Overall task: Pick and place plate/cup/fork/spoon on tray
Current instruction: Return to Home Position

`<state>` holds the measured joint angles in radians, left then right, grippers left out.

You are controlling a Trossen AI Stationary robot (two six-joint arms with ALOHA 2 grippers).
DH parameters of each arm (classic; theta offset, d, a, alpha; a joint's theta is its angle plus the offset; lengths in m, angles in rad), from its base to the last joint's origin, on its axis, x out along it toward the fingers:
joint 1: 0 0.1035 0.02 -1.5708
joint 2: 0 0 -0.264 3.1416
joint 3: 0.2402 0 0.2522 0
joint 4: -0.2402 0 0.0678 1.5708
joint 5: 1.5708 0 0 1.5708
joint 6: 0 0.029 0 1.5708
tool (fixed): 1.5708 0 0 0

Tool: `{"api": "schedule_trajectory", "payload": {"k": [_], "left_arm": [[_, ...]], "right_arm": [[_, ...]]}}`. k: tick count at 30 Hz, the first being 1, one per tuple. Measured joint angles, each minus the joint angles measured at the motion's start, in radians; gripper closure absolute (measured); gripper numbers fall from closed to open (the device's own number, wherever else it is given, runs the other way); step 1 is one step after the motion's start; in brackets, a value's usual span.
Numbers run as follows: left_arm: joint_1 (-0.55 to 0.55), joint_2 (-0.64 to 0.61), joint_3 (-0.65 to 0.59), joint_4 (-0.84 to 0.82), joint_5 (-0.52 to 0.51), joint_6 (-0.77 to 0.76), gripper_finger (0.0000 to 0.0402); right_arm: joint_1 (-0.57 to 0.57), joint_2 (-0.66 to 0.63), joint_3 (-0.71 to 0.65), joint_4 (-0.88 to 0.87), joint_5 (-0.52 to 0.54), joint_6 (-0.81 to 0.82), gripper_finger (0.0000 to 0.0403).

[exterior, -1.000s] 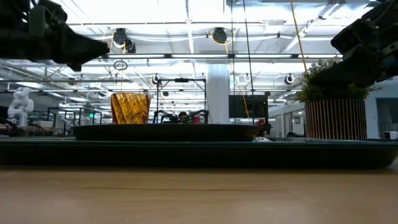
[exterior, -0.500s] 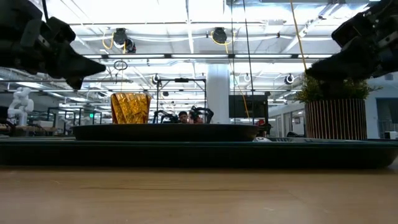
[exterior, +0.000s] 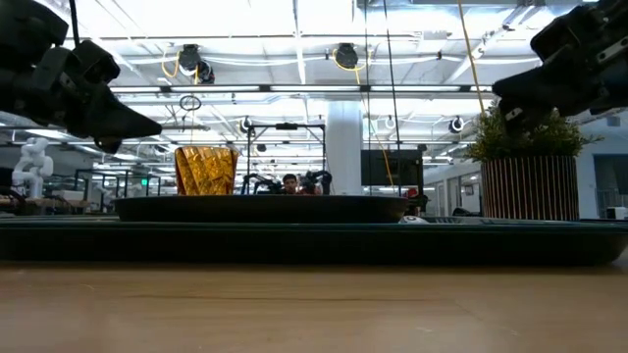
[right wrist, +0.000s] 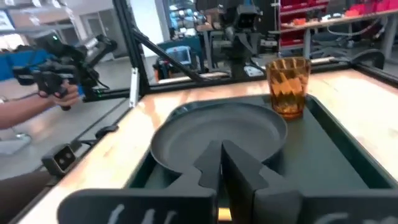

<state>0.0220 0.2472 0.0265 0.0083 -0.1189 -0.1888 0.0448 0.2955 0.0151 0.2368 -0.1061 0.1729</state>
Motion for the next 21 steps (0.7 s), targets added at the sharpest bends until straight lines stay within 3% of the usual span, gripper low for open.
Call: {"api": "schedule_trajectory", "payload": {"k": [7,17,21], "left_arm": [[-0.060,-0.008,0.000,0.000,-0.070,0.003,0.0401],[-0.105,-0.102,0.000,-0.007,-0.097,0.018,0.0401],[-0.110,-0.115,0.001,-0.008,-0.099,0.012,0.0401]], "right_arm": [[0.000,-0.087,0.000,0.043,-0.063,0.032,0.0402],[0.000,-0.282,0.000,-0.158,-0.074,0.080,0.0403],[0.001,-0.292,0.000,-0.183,-0.043,0.080,0.0403]]}}
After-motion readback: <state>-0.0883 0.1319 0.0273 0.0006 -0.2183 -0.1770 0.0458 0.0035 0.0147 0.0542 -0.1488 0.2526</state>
